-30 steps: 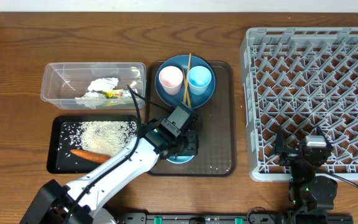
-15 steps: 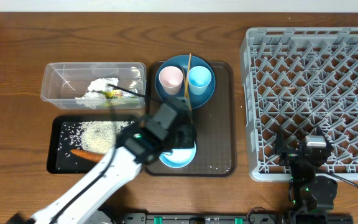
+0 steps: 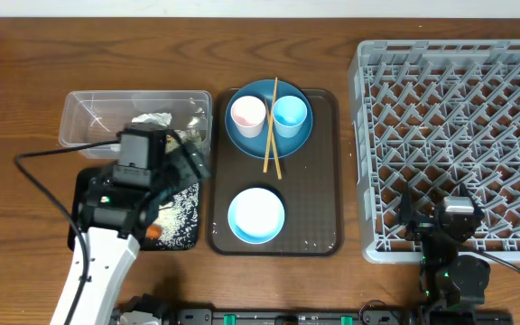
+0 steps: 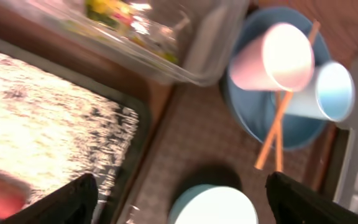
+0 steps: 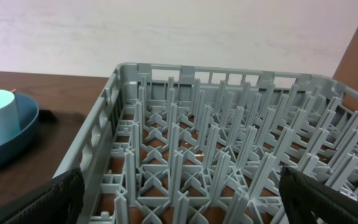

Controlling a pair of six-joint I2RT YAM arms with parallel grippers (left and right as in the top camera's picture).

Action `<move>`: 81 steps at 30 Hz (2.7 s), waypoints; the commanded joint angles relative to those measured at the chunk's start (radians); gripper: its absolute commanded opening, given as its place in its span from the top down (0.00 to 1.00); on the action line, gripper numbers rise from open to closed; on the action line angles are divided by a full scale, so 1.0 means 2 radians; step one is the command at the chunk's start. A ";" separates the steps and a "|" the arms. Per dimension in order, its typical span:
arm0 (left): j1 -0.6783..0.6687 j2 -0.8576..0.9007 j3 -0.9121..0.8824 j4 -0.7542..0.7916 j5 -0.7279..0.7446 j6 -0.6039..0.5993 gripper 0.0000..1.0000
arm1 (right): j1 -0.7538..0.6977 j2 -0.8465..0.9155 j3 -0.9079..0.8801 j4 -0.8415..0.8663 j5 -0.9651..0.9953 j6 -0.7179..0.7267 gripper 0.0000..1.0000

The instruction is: Sort waste into correct bins and load items into the dishwasher rack

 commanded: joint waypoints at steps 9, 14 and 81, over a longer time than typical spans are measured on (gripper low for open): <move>0.012 0.002 0.007 -0.005 -0.006 0.002 0.03 | -0.001 0.000 -0.001 -0.002 0.003 0.008 0.01; 0.012 0.002 0.007 -0.004 -0.006 0.002 0.01 | -0.001 0.000 -0.001 -0.002 0.003 0.008 0.01; 0.012 0.002 0.007 -0.005 -0.006 0.002 0.02 | 0.066 0.630 0.686 -0.505 -0.326 0.235 0.38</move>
